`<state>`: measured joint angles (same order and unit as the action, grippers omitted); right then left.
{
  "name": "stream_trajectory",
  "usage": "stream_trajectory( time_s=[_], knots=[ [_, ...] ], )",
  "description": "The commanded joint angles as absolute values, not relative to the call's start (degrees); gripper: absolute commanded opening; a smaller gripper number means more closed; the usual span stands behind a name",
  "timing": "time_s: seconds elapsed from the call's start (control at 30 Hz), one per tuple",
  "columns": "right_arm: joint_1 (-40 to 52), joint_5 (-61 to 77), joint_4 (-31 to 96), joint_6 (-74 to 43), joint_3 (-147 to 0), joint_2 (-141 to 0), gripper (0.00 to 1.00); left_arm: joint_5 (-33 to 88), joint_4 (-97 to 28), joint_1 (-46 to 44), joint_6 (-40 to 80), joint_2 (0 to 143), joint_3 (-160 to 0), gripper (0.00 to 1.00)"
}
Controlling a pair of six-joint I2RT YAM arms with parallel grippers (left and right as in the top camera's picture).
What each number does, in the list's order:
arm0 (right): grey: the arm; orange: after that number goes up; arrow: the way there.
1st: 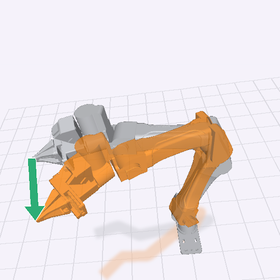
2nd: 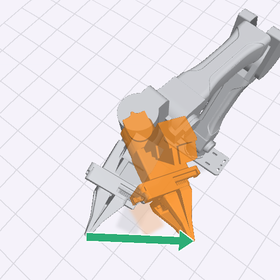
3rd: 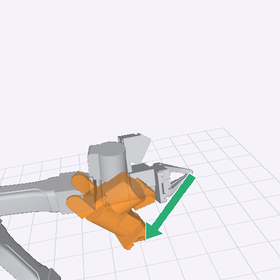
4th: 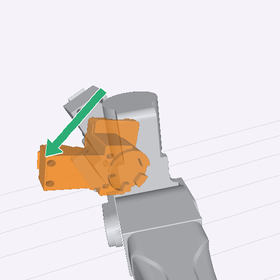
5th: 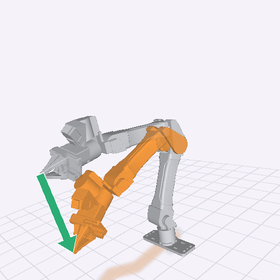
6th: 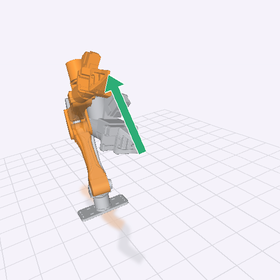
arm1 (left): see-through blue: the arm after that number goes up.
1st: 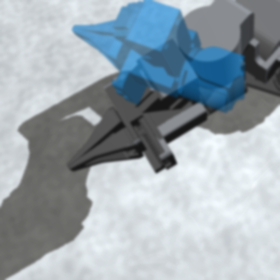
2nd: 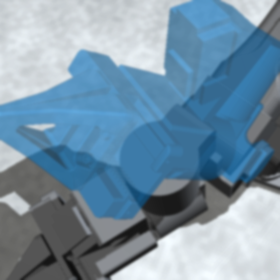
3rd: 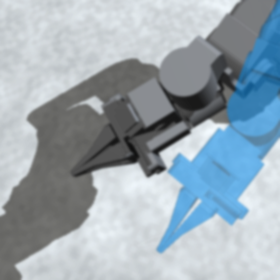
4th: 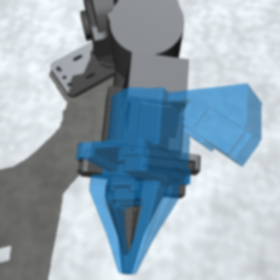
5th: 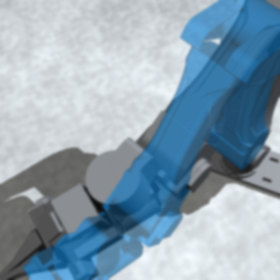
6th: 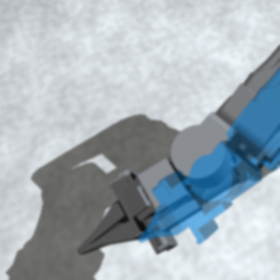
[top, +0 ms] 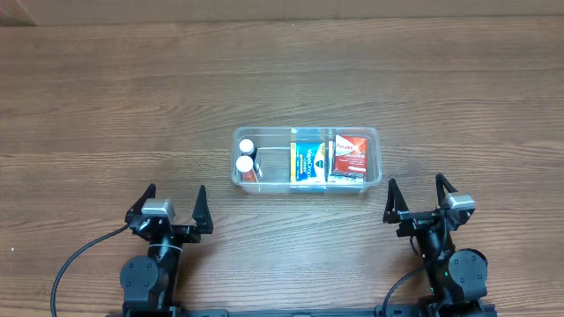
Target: Pack container
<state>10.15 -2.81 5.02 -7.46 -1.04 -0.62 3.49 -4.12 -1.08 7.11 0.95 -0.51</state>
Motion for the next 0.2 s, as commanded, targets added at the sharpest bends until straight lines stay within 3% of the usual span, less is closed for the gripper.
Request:
stream_trajectory(
  time_s=[0.0,0.17],
  knots=[
    [10.0,-2.7,4.6,-7.2,-0.5,-0.2,1.00,4.1,-4.1,-0.8,7.7,0.3,-0.3,1.00],
    [10.0,-2.7,4.6,-7.2,-0.5,-0.2,1.00,4.1,-4.1,-0.8,7.7,0.3,-0.3,1.00]
  ],
)
